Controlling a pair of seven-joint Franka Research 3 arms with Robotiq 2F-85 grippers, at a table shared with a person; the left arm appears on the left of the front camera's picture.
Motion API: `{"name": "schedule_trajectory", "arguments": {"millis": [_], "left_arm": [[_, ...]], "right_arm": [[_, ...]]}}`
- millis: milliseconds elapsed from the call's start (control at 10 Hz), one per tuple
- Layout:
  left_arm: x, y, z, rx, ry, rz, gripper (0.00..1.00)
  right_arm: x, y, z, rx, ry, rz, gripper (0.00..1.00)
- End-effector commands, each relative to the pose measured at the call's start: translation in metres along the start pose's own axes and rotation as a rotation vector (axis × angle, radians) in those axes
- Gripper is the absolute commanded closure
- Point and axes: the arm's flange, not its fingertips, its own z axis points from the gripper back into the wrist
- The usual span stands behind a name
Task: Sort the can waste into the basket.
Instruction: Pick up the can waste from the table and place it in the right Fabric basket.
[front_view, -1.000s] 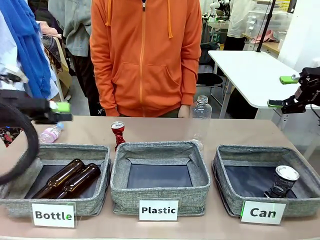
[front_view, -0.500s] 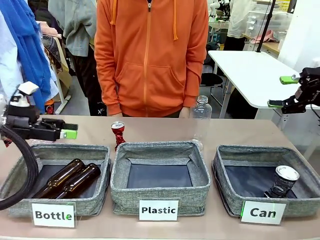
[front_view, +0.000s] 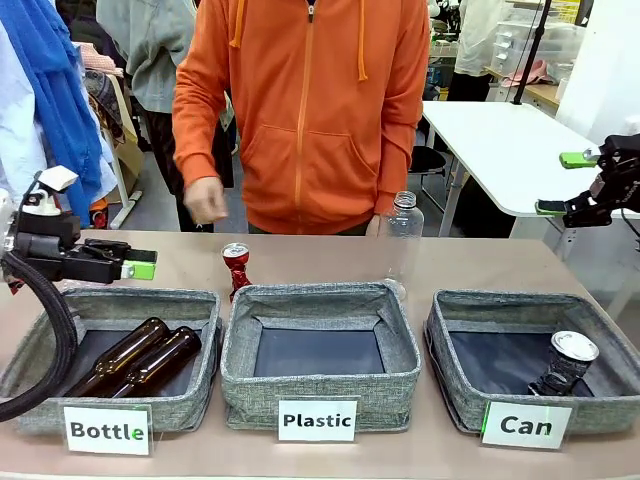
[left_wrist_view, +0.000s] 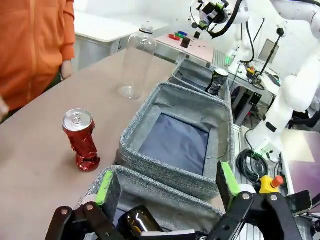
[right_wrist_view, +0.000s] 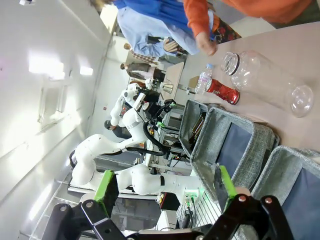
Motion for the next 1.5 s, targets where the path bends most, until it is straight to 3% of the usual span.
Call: {"name": "schedule_trajectory", "arguments": {"millis": [0, 200, 300, 400, 600, 700, 900, 1000, 1200, 1400], "left_arm": [[0.009, 0.028, -0.015, 0.001, 0.060, 0.027, 0.00], [0.027, 0.069, -0.023, -0.136, 0.084, 0.083, 0.00], [0.031, 0.082, -0.023, -0.074, 0.082, 0.058, 0.00], [0.035, 0.076, -0.001, -0.186, 0.067, 0.077, 0.00], [0.028, 0.017, 0.099, -0.476, -0.026, 0.047, 0.00], [0.020, -0.013, 0.148, -0.472, -0.111, 0.031, 0.00], [0.001, -0.051, 0.232, -0.260, -0.249, 0.025, 0.00], [-0.014, -0.060, 0.262, -0.296, -0.248, 0.012, 0.00], [-0.039, -0.087, 0.289, -0.232, -0.326, 0.009, 0.00], [-0.049, -0.093, 0.291, -0.218, -0.340, -0.001, 0.00]], "right_arm": [[0.000, 0.002, 0.003, -0.001, 0.017, 0.023, 0.00], [0.000, 0.002, 0.003, -0.001, 0.017, 0.023, 0.00], [0.000, 0.002, 0.003, -0.001, 0.017, 0.023, 0.00], [0.000, 0.002, 0.003, -0.001, 0.017, 0.023, 0.00], [0.000, 0.002, 0.003, -0.001, 0.017, 0.023, 0.00], [0.000, 0.002, 0.003, -0.001, 0.017, 0.023, 0.00], [0.000, 0.002, 0.003, -0.001, 0.017, 0.023, 0.00], [0.000, 0.002, 0.003, -0.001, 0.017, 0.023, 0.00], [0.000, 0.002, 0.003, -0.001, 0.017, 0.023, 0.00], [0.000, 0.002, 0.003, -0.001, 0.017, 0.023, 0.00]]}}
